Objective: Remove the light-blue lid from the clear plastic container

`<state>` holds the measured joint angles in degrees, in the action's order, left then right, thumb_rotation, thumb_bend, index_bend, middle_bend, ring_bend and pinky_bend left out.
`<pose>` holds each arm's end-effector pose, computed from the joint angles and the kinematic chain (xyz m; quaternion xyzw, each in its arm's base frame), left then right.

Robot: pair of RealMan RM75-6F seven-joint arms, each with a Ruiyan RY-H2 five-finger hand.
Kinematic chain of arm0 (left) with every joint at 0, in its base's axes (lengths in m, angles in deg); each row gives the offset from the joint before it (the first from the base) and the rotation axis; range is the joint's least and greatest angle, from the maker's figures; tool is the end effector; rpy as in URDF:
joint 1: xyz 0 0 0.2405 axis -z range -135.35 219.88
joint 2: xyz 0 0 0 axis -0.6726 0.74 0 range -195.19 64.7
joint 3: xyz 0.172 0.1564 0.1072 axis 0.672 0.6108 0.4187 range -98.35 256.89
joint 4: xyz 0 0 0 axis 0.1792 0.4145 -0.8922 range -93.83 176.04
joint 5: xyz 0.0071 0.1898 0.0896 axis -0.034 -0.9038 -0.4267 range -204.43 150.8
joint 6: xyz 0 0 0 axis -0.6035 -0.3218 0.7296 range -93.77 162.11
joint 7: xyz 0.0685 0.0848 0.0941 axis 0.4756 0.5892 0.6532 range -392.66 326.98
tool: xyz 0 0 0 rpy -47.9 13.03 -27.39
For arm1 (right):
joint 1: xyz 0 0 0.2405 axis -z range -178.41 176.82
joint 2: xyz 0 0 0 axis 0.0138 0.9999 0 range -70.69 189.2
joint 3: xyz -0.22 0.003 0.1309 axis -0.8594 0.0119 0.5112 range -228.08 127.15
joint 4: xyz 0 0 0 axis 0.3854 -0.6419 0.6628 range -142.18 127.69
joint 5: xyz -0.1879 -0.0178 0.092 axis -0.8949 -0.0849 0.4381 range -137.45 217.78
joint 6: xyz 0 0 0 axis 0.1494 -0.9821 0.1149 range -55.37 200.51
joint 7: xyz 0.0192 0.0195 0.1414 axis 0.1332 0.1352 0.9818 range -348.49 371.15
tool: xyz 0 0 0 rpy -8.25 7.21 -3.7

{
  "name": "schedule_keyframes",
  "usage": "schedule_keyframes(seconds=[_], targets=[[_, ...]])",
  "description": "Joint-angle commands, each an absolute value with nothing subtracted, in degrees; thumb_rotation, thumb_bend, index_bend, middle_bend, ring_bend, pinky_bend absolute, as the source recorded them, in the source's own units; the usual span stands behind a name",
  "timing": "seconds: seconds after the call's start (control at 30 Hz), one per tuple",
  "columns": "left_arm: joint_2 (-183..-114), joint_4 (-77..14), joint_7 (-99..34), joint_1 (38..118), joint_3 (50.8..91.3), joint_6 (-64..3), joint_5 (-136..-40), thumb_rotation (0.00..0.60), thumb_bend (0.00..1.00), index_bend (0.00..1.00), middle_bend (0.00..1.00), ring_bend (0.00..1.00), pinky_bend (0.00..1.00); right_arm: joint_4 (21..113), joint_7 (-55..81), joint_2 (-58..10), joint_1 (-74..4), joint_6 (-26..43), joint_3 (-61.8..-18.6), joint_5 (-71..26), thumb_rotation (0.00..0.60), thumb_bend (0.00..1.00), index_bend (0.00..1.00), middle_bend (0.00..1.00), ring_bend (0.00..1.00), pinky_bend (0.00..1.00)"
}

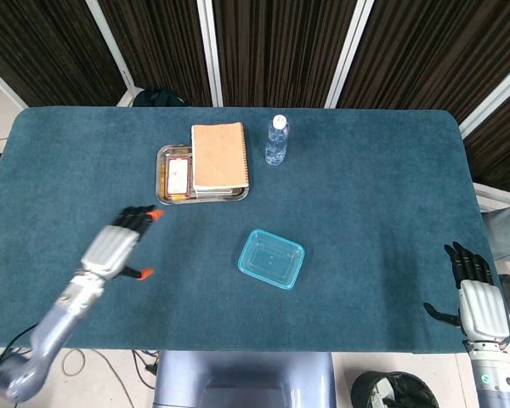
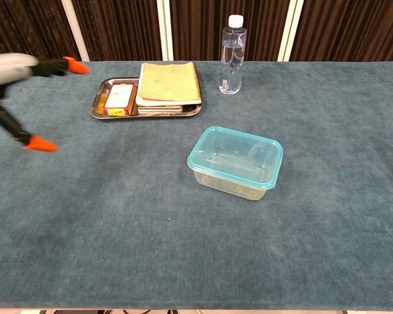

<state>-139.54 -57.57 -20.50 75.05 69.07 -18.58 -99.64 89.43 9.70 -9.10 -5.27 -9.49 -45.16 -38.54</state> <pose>-0.1735 0.3030 0.0423 -0.7410 -0.4091 -0.3725 0.3807 -0.3057 -0.1851 0.1331 0.5370 -0.4596 0.3967 0.5857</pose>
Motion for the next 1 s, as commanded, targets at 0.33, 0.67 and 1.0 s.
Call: schedule_keyframes(seconds=[0.33,0.67,1.0], targets=[[-151.56,-51.04,-14.49,88.53,65.64,-7.82,-87.06,0.6,0.0,0.0,0.0,0.0,0.04,88.99,9.89,-9.81,-5.79,-7.79,-44.41,-36.19,0.6,0.22,0.0,0.0,0.0,0.0],[-157.3,-46.13,-13.85,94.82,65.36,-5.0,-80.7,0.6,0.0,0.0,0.0,0.0,0.05,88.57,9.8,-10.34,-6.23,-6.76,-44.14,-35.24,0.6,0.22,0.0,0.0,0.0,0.0],[-162.12,-40.06,-15.93,99.76,64.94,-2.29,-78.83,0.6,0.0,0.0,0.0,0.0,0.09,88.48,9.56,-10.59,-6.38,-6.37,-43.9,-34.51,0.6,0.22,0.0,0.0,0.0,0.0]])
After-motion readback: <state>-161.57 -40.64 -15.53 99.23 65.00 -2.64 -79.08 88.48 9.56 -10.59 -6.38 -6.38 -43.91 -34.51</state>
